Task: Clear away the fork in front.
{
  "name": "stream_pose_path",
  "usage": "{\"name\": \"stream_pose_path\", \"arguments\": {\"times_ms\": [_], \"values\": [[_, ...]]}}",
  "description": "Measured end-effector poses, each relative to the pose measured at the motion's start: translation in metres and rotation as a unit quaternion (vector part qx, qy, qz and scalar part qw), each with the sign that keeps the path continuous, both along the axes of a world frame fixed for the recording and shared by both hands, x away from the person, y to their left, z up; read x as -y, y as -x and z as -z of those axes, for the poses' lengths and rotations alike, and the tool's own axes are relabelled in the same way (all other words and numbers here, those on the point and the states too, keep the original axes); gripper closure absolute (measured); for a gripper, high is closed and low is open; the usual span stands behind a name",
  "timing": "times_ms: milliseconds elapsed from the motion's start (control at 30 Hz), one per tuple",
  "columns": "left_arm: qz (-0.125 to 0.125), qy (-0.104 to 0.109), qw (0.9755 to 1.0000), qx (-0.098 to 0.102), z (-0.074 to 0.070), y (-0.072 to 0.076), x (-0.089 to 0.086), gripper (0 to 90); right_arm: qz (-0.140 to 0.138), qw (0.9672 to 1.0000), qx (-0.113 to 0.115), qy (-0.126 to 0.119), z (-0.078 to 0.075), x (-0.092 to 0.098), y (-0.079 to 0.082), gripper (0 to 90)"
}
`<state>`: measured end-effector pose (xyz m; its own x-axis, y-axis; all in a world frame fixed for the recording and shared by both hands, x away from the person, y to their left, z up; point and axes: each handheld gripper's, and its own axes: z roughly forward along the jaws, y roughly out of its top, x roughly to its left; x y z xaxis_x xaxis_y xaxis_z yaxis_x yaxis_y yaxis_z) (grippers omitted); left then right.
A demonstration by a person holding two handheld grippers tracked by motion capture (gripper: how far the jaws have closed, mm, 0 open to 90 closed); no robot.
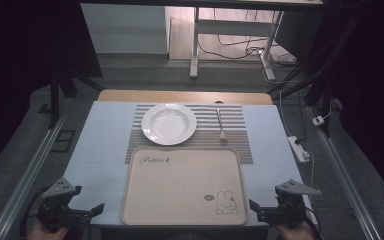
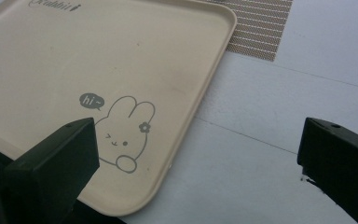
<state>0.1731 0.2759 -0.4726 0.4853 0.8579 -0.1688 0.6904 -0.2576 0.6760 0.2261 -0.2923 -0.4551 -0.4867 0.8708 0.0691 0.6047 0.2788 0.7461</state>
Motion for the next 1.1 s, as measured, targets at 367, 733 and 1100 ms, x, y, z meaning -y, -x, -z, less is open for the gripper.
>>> {"name": "stream_pose_path", "arguments": {"times_ms": [367, 733, 1100], "values": [[0.002, 0.006, 1.0000, -0.006, 0.0005, -0.0008, -0.0013, 0.0, -0.008, 0.9999, -0.005, 0.003, 0.0008, -0.0014, -0.0014, 0.0], [0.004, 0.007, 0.9999, -0.010, 0.0008, -0.0010, -0.0012, 0.0, -0.009, 0.9999, -0.007, 0.004, 0.0009, -0.0019, -0.0020, 0.0], [0.005, 0.009, 0.9999, -0.007, 0.0005, -0.0002, -0.0016, 0.0, -0.029, 0.9993, -0.006, 0.023, 0.0008, -0.0070, -0.0015, 0.0]]}}
